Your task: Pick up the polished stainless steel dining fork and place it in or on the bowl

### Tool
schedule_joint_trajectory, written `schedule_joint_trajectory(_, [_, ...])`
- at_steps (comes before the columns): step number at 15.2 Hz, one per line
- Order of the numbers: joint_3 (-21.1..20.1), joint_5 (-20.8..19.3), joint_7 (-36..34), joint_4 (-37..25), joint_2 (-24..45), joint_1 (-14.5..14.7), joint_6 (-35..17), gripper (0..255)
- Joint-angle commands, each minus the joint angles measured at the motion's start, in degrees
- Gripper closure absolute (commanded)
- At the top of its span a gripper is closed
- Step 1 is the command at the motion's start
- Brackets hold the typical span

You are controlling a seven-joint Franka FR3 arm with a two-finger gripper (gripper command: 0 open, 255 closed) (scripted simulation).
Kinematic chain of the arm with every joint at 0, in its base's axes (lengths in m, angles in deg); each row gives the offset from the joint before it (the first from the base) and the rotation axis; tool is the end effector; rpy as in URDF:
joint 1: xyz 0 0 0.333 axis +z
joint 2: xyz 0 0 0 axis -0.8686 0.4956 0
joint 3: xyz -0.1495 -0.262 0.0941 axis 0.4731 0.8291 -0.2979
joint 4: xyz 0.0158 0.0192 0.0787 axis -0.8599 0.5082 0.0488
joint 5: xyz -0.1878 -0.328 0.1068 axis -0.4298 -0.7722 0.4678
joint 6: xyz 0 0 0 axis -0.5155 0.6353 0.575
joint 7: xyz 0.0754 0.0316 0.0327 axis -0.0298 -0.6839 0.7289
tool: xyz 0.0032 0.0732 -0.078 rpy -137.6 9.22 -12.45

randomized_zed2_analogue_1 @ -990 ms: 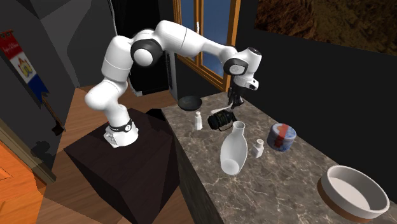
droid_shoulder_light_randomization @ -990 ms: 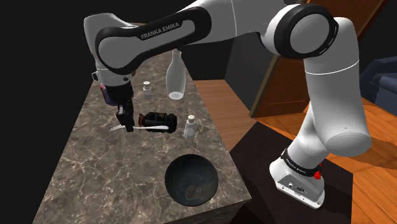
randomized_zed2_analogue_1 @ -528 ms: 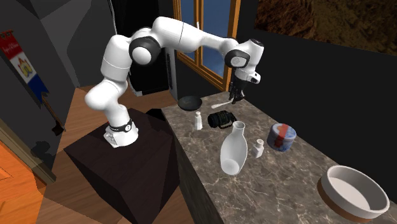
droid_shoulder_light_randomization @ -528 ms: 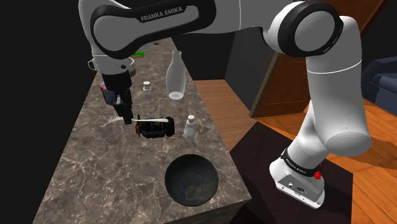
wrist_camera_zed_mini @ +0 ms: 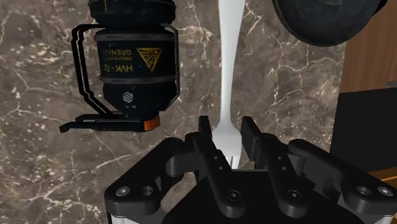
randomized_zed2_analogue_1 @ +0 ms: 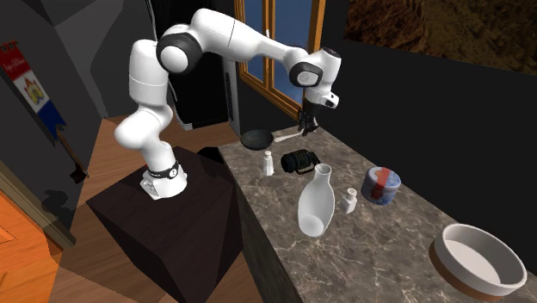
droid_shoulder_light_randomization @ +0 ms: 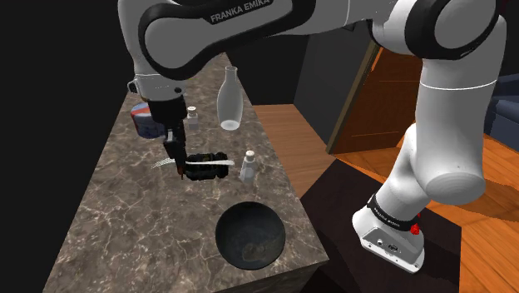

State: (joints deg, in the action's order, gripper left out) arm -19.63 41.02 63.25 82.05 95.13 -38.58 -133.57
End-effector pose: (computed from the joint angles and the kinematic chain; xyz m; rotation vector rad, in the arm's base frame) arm 0.5171 0.3903 0.3952 -2.6725 -1.3416 0.2728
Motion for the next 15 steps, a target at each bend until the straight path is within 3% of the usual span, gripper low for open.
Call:
schedule_joint_trajectory(1, [-0.66,1.22,-0.33,6.34,-4.51,-0.12,-2.05,255])
schedule_joint_trajectory(8, [-2.97,6.22,-1.06,25.33,-18.35,0.63,-8.08,255])
schedule_joint_trajectory(15, [-5.44,12.52,-2.01,40.50,-31.43,3.33,-11.25,255])
